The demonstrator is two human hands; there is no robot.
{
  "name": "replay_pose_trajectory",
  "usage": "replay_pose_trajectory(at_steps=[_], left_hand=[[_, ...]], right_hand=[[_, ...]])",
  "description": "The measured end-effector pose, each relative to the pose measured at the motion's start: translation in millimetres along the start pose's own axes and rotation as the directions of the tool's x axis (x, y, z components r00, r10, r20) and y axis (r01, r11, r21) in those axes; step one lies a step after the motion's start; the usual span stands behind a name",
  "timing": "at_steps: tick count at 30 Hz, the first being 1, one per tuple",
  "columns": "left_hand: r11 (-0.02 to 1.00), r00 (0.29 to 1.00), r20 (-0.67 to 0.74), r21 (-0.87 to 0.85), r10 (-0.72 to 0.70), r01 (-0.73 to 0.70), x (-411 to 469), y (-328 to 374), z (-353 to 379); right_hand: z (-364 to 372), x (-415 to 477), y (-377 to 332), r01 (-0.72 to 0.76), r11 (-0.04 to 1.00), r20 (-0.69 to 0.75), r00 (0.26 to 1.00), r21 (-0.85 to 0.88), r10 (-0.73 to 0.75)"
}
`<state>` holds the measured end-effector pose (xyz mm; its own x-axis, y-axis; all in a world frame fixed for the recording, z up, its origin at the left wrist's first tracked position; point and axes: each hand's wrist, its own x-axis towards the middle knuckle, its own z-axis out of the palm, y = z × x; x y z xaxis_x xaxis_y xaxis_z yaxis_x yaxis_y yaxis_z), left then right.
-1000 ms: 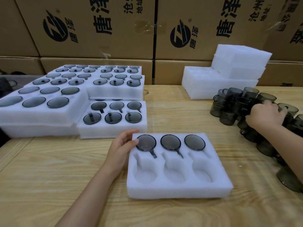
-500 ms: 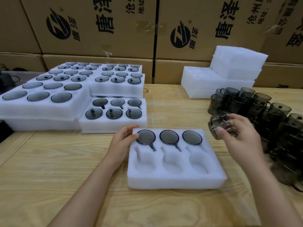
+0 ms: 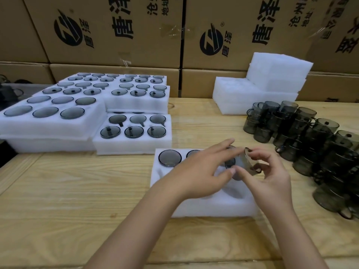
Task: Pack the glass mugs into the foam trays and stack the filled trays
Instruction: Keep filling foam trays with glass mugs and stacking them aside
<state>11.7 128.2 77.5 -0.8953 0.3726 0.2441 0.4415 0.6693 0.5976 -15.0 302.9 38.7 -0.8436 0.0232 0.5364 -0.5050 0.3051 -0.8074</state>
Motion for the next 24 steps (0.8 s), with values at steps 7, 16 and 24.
replay_pose_trajectory(at_steps=[7, 16, 24], left_hand=[[0.934, 0.984, 0.093, -0.311, -0.153, 0.175, 11, -9, -6], [0.990, 0.990, 0.061, -0.044, -0.128, 0.130, 10, -18, 17], [0.996, 0.998, -0.031, -0.072, -0.056, 0.054, 6, -21, 22]], right_hand=[[-2, -3, -6, 0.031, 0.995, 0.111, 0.994, -0.092, -0.021], [16, -13, -6, 0.104, 0.917, 0.136, 0.989, -0.384, -0.055], [14, -18, -14, 0.157, 0.731, 0.319, 0.944, -0.665, 0.087]])
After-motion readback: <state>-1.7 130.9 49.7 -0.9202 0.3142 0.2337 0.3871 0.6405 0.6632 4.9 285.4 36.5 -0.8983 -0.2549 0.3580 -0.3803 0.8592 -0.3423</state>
